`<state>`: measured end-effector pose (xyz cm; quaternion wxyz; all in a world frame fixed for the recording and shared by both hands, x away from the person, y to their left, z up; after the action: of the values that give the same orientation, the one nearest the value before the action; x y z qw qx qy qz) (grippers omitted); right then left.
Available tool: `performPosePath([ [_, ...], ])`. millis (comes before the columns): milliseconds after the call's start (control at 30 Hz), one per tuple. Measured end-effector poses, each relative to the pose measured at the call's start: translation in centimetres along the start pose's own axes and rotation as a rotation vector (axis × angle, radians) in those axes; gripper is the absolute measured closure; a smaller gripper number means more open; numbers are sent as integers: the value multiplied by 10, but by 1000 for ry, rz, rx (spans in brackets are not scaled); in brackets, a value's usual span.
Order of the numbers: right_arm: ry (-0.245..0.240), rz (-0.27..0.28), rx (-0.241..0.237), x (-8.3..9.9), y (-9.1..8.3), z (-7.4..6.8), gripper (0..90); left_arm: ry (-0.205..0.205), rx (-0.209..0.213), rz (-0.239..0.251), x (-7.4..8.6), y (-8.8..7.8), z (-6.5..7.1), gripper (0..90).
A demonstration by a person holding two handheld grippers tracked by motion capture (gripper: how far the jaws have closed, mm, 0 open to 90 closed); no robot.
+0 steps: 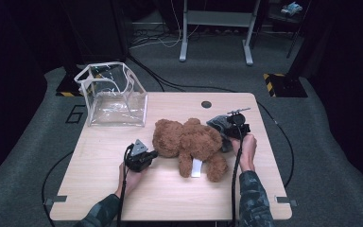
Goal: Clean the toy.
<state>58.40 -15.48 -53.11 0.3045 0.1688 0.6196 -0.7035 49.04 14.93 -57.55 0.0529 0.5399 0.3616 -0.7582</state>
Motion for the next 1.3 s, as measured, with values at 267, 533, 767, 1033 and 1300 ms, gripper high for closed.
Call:
performPosePath([
  [267, 62, -46, 91, 16, 1, 40, 771, 0, -3, 4, 0, 0, -1, 894],
  [533, 90, 100, -16, -11, -42, 33, 771, 0, -3, 0, 0, 0, -1, 895],
  [767, 21, 103, -91, -27, -45, -6, 772, 4, -3, -4, 0, -1, -1, 894],
  [1033, -2, 12, -139, -9, -17, -25, 772, 4, -3, -5, 0, -1, -1, 894],
  [1300, 5, -5, -73, 0, -7, -15, 773, 3, -3, -3, 0, -1, -1, 895],
])
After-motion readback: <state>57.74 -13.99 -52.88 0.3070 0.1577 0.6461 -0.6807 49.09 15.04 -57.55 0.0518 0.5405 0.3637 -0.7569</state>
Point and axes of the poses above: each handheld gripper's, and its own axes: y roughly forward along the jaws, x roughly out of its underside, z roughly to its right, the point moved 10 cm from there along y, roughly forward along the jaws, and after that the axes turned 12 degrees about x, right-handed, at the moved point
